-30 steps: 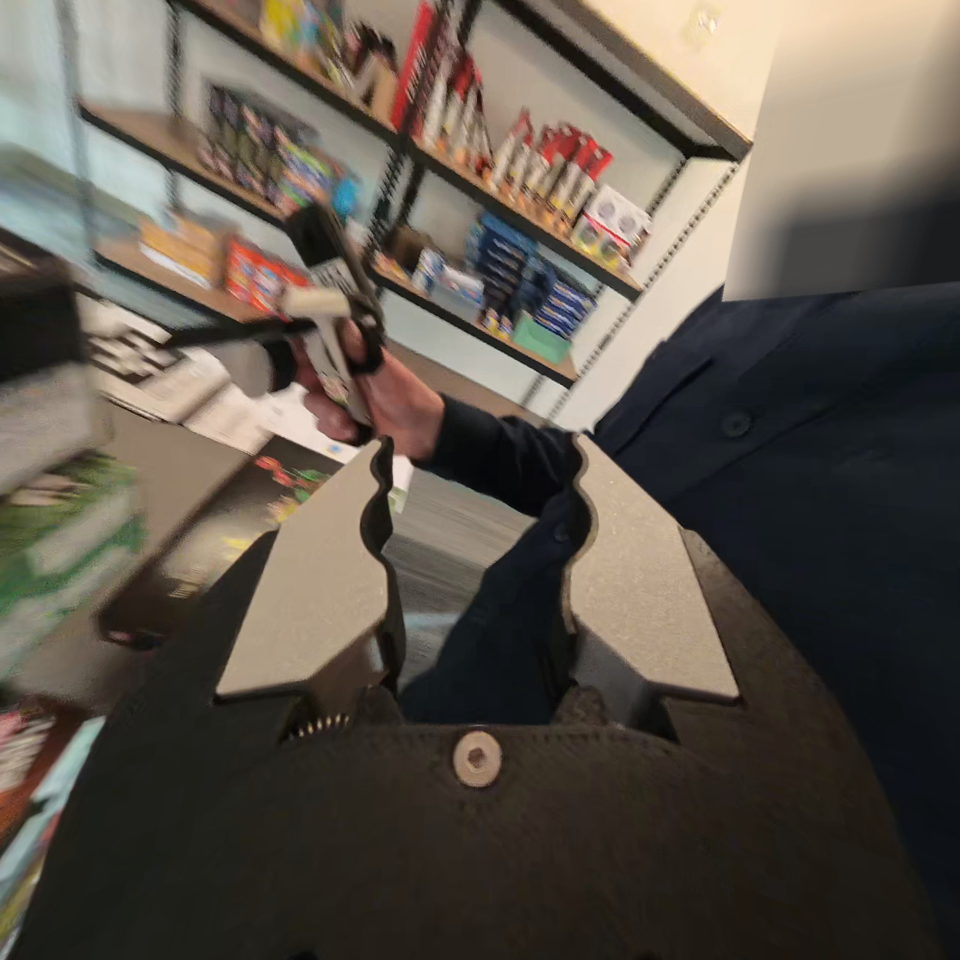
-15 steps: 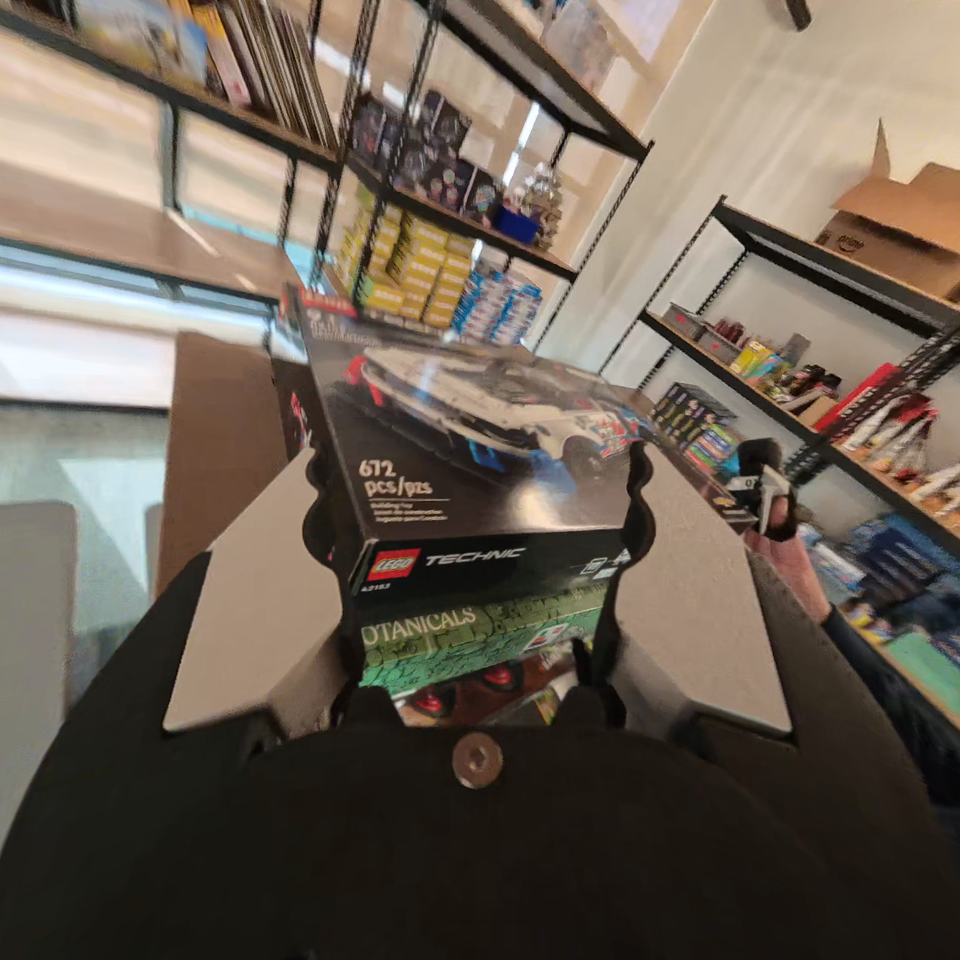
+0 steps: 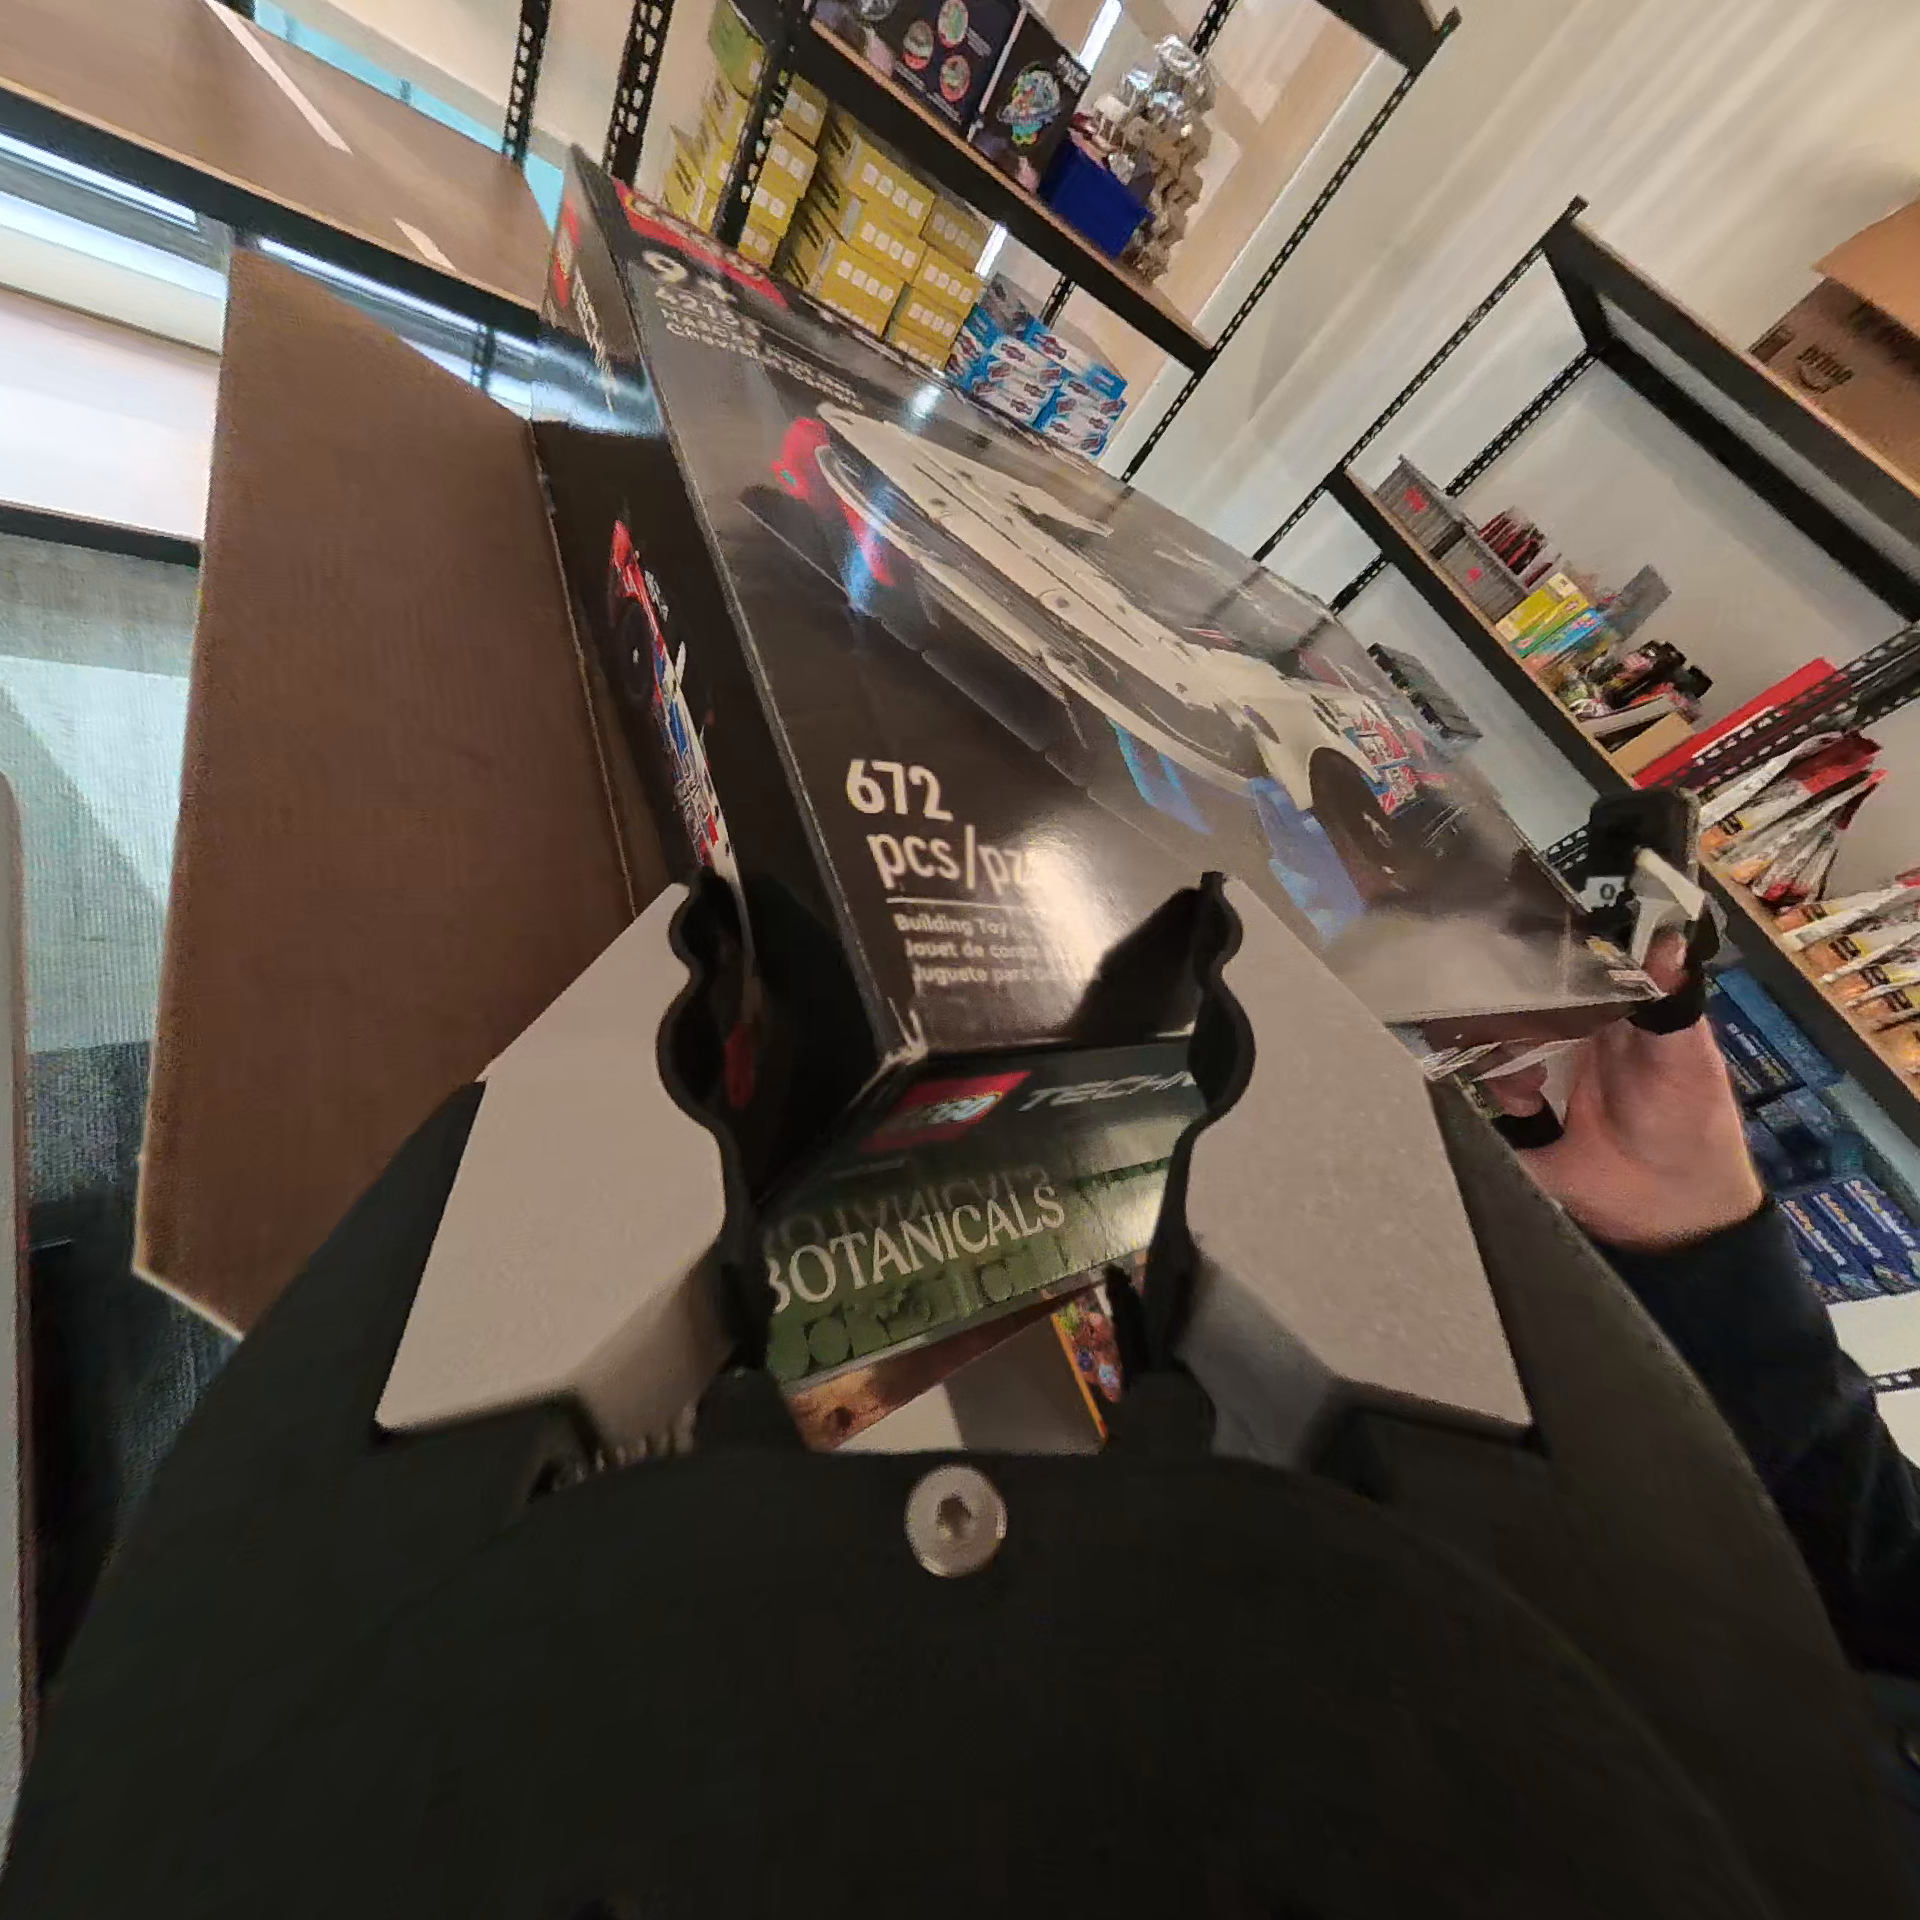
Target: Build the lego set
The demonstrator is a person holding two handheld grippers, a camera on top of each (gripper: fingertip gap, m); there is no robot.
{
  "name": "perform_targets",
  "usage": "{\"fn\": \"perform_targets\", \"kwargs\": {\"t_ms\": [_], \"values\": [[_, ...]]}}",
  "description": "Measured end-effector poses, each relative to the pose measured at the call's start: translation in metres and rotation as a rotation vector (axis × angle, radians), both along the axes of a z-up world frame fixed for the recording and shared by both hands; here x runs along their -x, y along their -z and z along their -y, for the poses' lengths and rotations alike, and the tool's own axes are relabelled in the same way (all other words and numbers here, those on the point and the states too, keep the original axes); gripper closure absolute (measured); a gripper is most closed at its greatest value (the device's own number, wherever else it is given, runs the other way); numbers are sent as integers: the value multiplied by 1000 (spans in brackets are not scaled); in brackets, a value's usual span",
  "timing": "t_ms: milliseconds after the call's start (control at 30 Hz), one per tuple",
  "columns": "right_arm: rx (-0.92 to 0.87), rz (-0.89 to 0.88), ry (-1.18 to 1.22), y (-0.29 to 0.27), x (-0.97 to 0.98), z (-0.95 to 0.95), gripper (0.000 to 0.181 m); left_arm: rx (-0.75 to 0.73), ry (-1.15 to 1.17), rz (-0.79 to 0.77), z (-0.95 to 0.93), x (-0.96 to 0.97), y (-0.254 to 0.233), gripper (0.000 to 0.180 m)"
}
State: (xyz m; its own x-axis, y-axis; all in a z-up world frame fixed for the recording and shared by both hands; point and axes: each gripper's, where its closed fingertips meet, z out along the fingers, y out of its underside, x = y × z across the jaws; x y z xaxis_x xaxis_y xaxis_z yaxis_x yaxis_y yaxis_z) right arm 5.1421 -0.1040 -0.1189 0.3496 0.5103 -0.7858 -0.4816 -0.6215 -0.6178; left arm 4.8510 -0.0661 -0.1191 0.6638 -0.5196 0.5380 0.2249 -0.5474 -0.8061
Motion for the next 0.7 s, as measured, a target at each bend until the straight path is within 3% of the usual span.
{"fn": "perform_targets", "kwargs": {"t_ms": [367, 567, 700], "values": [[-28, -36, -2, -3, -22, 22, 52, -138, -14, 12, 23, -17, -30, 102], [-46, -50, 31, -1, -46, 34, 53, -124, 7, -48, 31, -43, -23, 96], [-54, -80, 49, 0, -71, 46, 55, -130, 30, 0, 45, -62, -21, 102]]}}
